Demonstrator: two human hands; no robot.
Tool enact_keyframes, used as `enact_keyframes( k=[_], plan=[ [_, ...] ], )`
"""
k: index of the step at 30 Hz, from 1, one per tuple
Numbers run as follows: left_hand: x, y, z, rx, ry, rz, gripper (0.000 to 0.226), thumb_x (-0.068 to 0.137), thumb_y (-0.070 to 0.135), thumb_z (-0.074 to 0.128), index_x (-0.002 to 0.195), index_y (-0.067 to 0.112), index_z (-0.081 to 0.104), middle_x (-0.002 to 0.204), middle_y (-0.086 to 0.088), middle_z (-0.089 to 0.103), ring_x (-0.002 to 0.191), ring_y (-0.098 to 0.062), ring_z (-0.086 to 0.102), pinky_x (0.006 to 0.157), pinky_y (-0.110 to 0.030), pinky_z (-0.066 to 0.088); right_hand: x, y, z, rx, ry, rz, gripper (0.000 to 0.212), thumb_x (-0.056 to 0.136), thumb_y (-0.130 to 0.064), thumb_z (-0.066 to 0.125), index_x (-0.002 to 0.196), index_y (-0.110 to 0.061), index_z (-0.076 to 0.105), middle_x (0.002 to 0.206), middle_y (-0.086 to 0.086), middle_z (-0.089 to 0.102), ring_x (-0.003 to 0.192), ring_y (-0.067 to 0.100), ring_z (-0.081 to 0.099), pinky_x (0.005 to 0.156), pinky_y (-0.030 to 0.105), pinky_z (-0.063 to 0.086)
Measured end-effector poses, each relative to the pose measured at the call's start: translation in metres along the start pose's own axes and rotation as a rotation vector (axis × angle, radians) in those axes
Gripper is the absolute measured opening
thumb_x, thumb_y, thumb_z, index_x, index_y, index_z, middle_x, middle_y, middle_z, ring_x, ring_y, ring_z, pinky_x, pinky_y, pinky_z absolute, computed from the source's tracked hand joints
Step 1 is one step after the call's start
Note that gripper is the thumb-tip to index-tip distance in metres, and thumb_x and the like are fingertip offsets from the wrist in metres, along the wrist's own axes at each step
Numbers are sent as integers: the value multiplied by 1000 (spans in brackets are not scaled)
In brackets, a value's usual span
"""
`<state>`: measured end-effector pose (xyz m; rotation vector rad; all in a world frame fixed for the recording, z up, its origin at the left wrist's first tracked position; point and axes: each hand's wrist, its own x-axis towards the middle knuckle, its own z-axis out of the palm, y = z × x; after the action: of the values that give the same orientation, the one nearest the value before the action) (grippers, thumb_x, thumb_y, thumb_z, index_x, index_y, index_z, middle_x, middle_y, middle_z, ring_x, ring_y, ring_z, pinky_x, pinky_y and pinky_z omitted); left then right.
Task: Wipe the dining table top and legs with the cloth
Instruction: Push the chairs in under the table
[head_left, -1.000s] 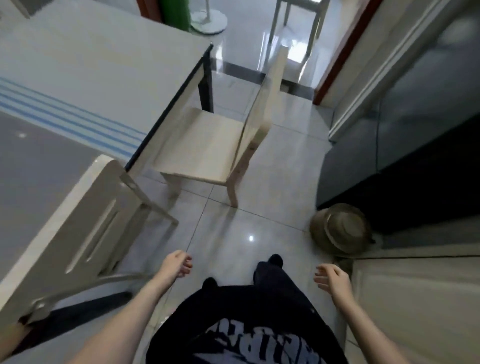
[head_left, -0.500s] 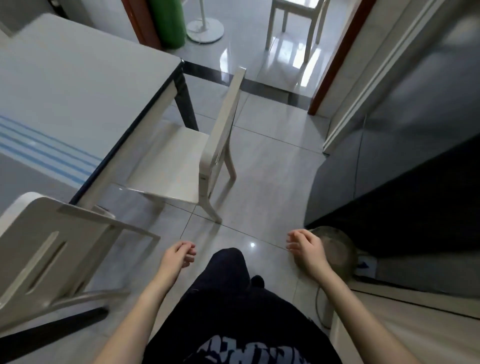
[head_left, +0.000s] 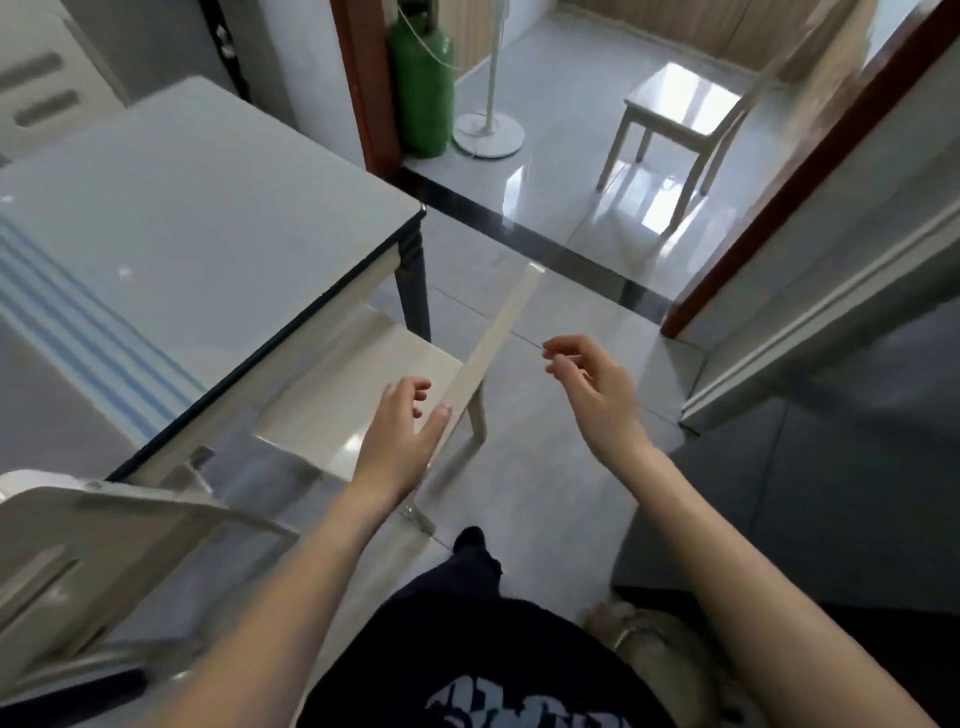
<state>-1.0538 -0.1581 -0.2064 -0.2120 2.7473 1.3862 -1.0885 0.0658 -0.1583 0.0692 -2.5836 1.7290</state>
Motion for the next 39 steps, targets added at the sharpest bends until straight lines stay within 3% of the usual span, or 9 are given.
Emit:
enact_keyframes(
  k=[3,10,15,17,20,25,28,35,39],
  plan=[
    [27,8,13,82,-81,-34,47,88,52,45,125,22,46,124,1,49,100,-18,57,79,-33,45,47,6,7,-241,-97,-144,15,97,-22,52,109,-26,60,107,-10,61,97,2,59,86,16,49],
    [47,12,37,246,-109,-121,47,92,57,41,123,23,47,124,-2,57,109,-23,56,82,-36,45,129,28,5,-696,-466,-359,35,96,-33,51,129,-22,55,134,-5,54,128,14,44,109,32,38],
    [53,17,49,383,-65,-239,43,97,56,27,115,24,50,110,-6,62,97,-29,60,71,-35,41,187,44,9,-958,-689,-722,42,97,-44,37,120,-20,63,122,-2,63,121,19,52,113,41,34],
    [52,23,53,464,-13,-309,46,97,57,22,109,24,52,105,-5,64,94,-30,62,69,-36,42,208,50,13,-990,-750,-833,48,97,-46,29,107,-18,67,108,-1,68,107,20,60,109,39,38],
    [48,34,66,541,167,-405,60,91,62,10,93,24,57,90,-3,66,84,-29,64,63,-36,45,232,58,22,-1025,-831,-868,61,96,-49,16,85,-18,66,84,-1,68,80,21,62,80,34,50],
    [52,41,78,668,329,-490,59,93,50,25,56,18,57,48,-2,57,40,-26,55,40,-24,24,244,73,39,-943,-734,-956,52,91,-40,30,56,-14,57,51,2,56,44,25,49,45,30,43],
    [56,40,73,672,333,-503,58,91,50,27,54,17,56,47,-3,57,39,-25,55,42,-25,24,248,79,45,-926,-680,-989,47,87,-39,36,51,-16,55,47,0,54,38,20,47,42,23,36],
    [75,16,45,695,393,-521,62,88,52,25,55,12,59,50,-10,61,47,-33,60,45,-26,31,264,73,82,-807,-618,-1050,44,85,-38,41,51,-15,56,47,2,54,40,23,51,42,27,42],
    [89,0,16,762,359,-503,74,85,57,5,72,16,65,66,-5,68,61,-29,64,52,-30,37,274,61,108,-742,-608,-1085,56,94,-38,29,52,-13,57,47,3,56,40,22,51,44,25,40]
  ],
)
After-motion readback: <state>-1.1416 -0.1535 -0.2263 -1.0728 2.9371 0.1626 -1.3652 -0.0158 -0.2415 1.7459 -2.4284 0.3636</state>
